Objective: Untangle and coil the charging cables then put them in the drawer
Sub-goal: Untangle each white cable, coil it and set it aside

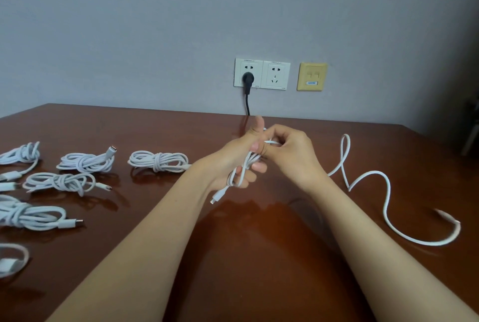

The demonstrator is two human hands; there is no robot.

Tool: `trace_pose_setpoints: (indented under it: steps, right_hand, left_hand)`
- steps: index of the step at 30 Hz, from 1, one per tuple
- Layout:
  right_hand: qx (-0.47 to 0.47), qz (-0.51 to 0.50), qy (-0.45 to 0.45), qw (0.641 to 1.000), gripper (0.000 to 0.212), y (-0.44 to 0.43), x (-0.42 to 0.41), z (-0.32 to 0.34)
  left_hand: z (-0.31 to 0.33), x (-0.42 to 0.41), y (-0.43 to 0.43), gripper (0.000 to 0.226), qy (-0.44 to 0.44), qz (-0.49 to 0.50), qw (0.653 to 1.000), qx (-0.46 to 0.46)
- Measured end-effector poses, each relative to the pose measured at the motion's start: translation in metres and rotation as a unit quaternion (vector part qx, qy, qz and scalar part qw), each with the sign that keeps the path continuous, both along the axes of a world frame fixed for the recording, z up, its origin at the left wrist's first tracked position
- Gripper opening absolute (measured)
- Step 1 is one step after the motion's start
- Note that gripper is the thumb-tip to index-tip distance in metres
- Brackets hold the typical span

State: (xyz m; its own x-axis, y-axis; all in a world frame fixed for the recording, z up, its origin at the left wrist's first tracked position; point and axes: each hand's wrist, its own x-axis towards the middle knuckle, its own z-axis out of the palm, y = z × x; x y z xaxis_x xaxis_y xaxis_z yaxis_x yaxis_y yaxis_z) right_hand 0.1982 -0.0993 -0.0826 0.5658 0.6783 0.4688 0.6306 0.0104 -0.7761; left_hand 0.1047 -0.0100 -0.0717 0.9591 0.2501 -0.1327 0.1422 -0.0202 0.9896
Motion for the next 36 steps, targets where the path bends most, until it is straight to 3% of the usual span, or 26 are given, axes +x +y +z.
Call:
trace_pose_setpoints:
  steps: [2,5,11,14,18,23,25,27,28,36]
  right_hand:
    - [-0.005,-0.011,-0.002,1.0,0.013,0.0,0.002,0.0]
    - [0.0,0.03,0.043,0.999,0.019,-0.001,0.003,0.004]
    - [0.041,0.092,0.124,0.987,0.023,-0.006,0.002,0.009]
    - [0.072,0.076,0.206,0.973,0.02,-0.004,0.01,0.009]
    - [0.052,0.062,0.219,0.972,0.018,-0.005,0.013,0.007]
    - [-0.024,0.03,0.118,0.992,0.026,-0.003,0.01,0.003]
    - [-0.117,-0.042,-0.022,0.992,0.033,-0.003,0.01,0.001]
    - [-0.222,-0.116,-0.164,0.954,0.033,-0.005,0.008,0.001]
    - [-0.235,-0.127,-0.188,0.945,0.031,-0.007,0.006,0.003]
    - [-0.124,-0.078,-0.235,0.961,0.017,0.0,-0.004,0.0]
  left_hand:
    - [0.001,-0.003,0.002,0.052,0.019,-0.021,0.999,0.027]
    - [0.001,-0.005,0.003,0.023,0.04,-0.04,0.996,0.062]
    - [0.002,-0.005,0.004,0.024,0.041,-0.01,0.998,0.049]
    - [0.001,-0.002,0.006,0.028,0.006,0.024,0.999,0.027]
    - [-0.002,0.001,0.006,0.03,-0.019,0.079,0.996,0.02]
    - [-0.002,0.001,0.01,0.032,-0.043,0.135,0.99,0.012]
    - [0.0,0.002,0.012,0.033,-0.047,0.165,0.985,0.004]
    - [0.002,0.001,0.013,0.035,-0.053,0.195,0.979,-0.014]
    - [0.002,0.001,0.014,0.036,-0.056,0.209,0.976,-0.023]
    - [0.006,0.003,0.015,0.037,-0.081,0.255,0.962,-0.046]
